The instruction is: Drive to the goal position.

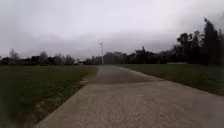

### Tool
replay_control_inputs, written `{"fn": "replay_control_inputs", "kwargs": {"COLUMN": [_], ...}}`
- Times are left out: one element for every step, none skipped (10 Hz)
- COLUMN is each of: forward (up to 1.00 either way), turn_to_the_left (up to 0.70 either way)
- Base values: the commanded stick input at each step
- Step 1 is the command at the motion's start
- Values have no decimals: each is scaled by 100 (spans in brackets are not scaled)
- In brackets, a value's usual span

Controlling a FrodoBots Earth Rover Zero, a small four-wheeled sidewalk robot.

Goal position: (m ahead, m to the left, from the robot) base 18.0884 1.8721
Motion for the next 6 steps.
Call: {"fn": "replay_control_inputs", "kwargs": {"forward": [69, 79, 84, 85, 85, 85], "turn_to_the_left": [0, 0, 0, -34, -34, -27]}}
